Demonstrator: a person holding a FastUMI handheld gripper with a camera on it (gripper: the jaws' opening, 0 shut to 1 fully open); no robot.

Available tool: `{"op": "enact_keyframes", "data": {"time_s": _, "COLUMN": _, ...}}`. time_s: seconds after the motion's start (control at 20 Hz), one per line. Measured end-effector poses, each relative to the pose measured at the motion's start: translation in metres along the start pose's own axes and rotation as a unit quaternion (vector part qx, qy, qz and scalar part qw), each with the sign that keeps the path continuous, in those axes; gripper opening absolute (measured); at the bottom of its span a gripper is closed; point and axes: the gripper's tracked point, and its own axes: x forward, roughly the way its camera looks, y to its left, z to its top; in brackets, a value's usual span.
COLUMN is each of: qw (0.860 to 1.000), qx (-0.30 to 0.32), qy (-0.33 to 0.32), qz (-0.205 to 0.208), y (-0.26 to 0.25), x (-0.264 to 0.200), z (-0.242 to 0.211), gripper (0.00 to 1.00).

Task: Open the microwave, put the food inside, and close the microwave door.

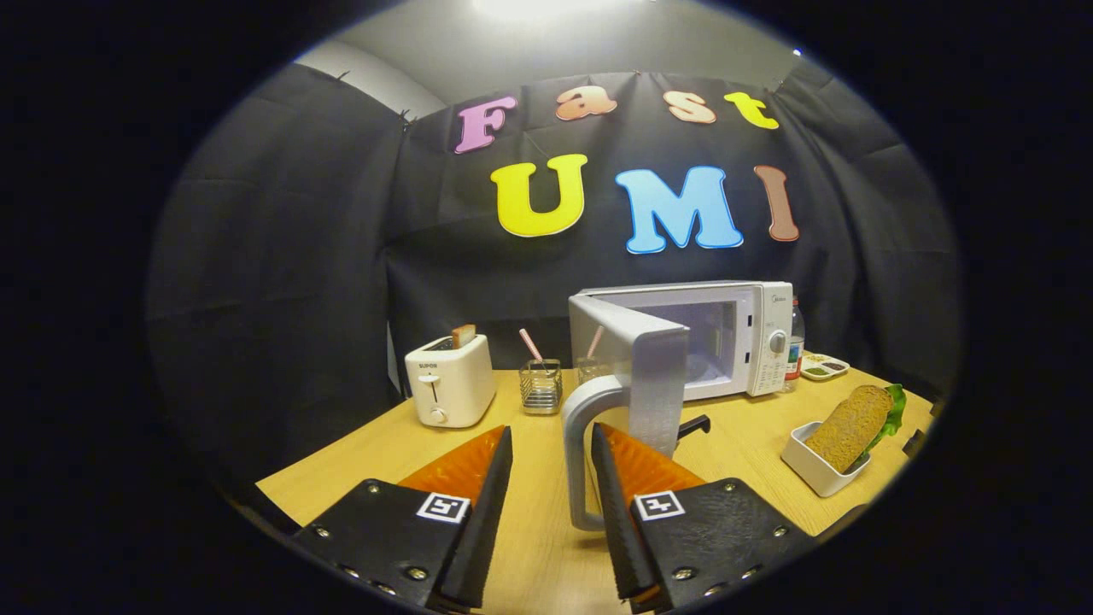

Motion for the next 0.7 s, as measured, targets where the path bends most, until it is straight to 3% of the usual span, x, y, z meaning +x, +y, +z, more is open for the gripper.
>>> {"op": "enact_keyframes", "data": {"time_s": 0.05, "qw": 1.000, "qx": -0.004, "qy": -0.002, "qz": 0.022, "y": -0.002, "x": -0.005, "z": 0.002, "gripper": 0.62}}
{"op": "enact_keyframes", "data": {"time_s": 0.1, "qw": 0.999, "qx": -0.010, "qy": -0.006, "qz": 0.043, "y": -0.004, "x": -0.017, "z": 0.005, "gripper": 0.83}}
{"op": "enact_keyframes", "data": {"time_s": 0.2, "qw": 0.999, "qx": -0.027, "qy": -0.026, "qz": 0.031, "y": -0.035, "x": -0.032, "z": 0.015, "gripper": 0.93}}
{"op": "enact_keyframes", "data": {"time_s": 0.45, "qw": 0.997, "qx": -0.040, "qy": -0.059, "qz": 0.008, "y": -0.107, "x": -0.056, "z": 0.027, "gripper": 0.95}}
{"op": "enact_keyframes", "data": {"time_s": 0.7, "qw": 0.995, "qx": -0.044, "qy": -0.072, "qz": -0.057, "y": -0.197, "x": -0.074, "z": 0.022, "gripper": 0.95}}
